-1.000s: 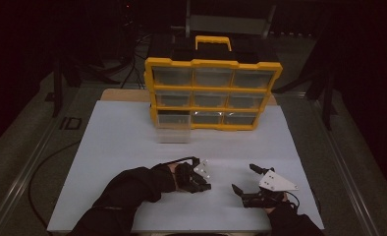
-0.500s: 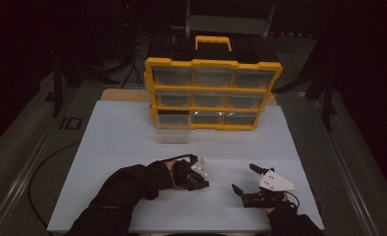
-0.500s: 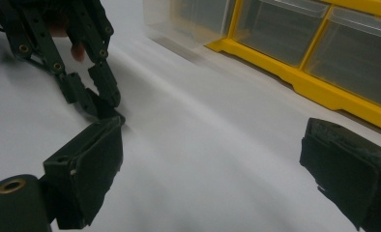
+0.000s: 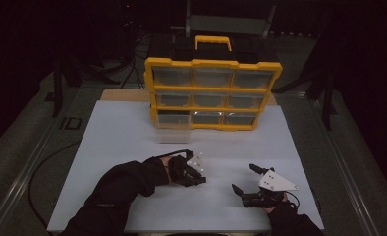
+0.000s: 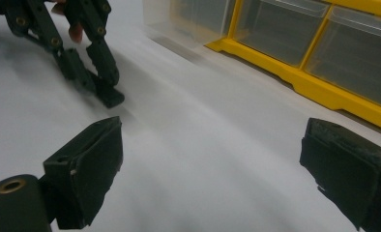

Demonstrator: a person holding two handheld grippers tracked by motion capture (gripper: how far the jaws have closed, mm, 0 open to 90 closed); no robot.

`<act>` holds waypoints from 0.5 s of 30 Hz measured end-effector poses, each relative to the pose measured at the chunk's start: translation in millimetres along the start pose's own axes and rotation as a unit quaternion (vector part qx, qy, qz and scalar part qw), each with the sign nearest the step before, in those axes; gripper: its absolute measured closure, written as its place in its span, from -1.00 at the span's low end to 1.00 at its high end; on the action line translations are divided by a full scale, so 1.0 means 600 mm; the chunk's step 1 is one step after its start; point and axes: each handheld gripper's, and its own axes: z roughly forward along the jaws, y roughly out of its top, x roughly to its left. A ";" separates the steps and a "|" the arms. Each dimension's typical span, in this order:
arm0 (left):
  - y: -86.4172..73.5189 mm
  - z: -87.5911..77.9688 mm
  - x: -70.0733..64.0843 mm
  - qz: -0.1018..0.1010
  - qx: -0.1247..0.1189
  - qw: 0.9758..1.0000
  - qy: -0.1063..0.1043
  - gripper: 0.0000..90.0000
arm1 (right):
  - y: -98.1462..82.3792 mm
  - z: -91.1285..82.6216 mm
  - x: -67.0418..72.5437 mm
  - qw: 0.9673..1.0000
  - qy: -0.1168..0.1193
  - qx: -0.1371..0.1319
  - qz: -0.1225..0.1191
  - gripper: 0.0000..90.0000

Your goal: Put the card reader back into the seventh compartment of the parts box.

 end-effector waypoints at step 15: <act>0.000 -0.030 0.010 -0.005 -0.005 1.000 0.011 0.64 | 0.000 0.001 0.000 1.000 0.001 0.000 -0.001 -0.82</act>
